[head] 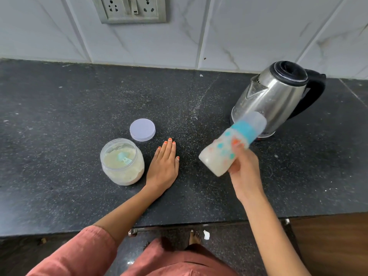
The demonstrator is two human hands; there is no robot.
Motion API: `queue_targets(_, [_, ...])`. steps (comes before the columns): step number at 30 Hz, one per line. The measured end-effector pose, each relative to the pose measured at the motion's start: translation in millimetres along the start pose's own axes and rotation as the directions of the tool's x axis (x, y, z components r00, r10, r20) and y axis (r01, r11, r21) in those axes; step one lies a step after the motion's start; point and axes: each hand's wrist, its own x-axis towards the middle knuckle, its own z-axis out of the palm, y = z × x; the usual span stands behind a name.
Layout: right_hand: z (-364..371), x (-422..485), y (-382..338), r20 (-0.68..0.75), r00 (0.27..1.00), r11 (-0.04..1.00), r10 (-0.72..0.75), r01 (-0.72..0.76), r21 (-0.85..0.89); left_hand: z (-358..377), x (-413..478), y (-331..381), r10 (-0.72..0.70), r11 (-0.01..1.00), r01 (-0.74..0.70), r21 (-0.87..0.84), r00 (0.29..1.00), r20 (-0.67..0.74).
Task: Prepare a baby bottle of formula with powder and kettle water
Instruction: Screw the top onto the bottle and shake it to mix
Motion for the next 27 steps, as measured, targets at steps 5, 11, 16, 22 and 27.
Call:
queue_targets(5, [3.1, -2.8, 9.5, 0.01, 0.996, 0.996, 0.086, -0.086, -0.019, 0.9, 0.7, -0.4, 0.011, 1.0, -0.011, 0.004, 1.0, 0.005])
queue_targets(11, [1.0, -0.7, 3.6, -0.049, 0.997, 0.996, -0.053, 0.056, 0.075, 1.7, 0.5, -0.7, 0.008, 1.0, -0.008, 0.003, 1.0, -0.004])
queue_targets(16, [10.7, -6.3, 17.4, -0.162, 0.983, 0.995, -0.087, 0.092, 0.022, 2.1, 0.7, -0.7, 0.01, 1.0, -0.01, -0.001, 1.0, -0.001])
queue_targets(22, [2.1, -2.9, 3.6, -0.143, 0.98, 0.991, -0.137, 0.137, -0.012, 2.5, 0.3, -0.9, 0.011, 1.0, -0.011, -0.004, 1.0, -0.007])
queue_targets(27, [6.7, -4.0, 7.8, -0.143, 0.989, 0.999, -0.04, 0.035, -0.041, 1.9, 0.2, -1.0, 0.011, 1.0, -0.011, 0.004, 1.0, -0.006])
